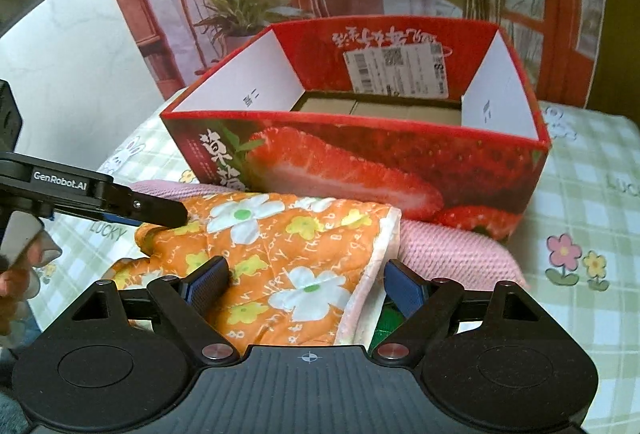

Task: Organize soft objects
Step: 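Lower both grippers onto the orange floral pouch and close them on it, then lift the orange pouch with both grippers into the red box and open them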

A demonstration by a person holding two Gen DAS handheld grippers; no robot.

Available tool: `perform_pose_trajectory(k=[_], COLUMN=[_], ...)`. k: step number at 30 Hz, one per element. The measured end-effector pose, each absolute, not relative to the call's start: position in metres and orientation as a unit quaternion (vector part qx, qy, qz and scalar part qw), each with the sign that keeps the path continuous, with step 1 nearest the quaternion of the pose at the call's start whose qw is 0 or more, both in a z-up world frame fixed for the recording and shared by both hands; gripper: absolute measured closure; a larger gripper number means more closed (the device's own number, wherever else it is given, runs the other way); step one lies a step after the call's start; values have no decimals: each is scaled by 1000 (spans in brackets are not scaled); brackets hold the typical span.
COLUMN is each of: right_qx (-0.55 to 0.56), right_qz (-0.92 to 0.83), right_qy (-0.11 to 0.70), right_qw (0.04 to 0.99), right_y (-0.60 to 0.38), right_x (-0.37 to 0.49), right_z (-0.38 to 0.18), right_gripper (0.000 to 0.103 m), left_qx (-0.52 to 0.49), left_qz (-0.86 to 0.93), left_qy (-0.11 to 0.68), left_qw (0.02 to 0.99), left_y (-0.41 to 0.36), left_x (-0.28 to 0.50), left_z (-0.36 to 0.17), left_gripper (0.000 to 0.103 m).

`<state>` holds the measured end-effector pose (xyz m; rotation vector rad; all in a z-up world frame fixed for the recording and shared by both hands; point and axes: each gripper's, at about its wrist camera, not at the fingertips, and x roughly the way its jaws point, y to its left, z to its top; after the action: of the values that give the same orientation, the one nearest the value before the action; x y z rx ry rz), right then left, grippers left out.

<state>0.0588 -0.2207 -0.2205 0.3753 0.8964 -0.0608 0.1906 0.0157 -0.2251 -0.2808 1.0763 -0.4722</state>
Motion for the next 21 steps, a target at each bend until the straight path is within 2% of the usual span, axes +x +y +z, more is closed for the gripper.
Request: perform_pose_trajectory(k=[1,3,4,5,10,13,21], right_qx=[184,191,193,192,164,160,124], right_qz=[-27,-20,-12,-5,14,27,32], right_qy=[433,437,438,438,436,429,365], right_qw=[882,879,878,878,885,889,922], right_y=[-222,-224,-225,-224,-218,-219,-231], right_x=[59,61,62,62,61,59,57], right_z=[-221,-221,-220,-217,-201,-189,-133], right_gripper=[20,24,32,41,67,76,80], left_qx=[-128,-120,-121,-123,-112,-106,-90], left_qz=[-223,-219,-222,-225,-237,-240,-259], left_qy=[504,501,497,493,469,449,358], left_qw=[824,829,830,832,843,854,893], left_y=[16,17,18,19,20,19,9], left_x=[190,189,189,187,178,173,166], left_z=[-224,-221,-219,-216,-203,-190,-132], left_gripper=[64,78,79,81,84,84,84])
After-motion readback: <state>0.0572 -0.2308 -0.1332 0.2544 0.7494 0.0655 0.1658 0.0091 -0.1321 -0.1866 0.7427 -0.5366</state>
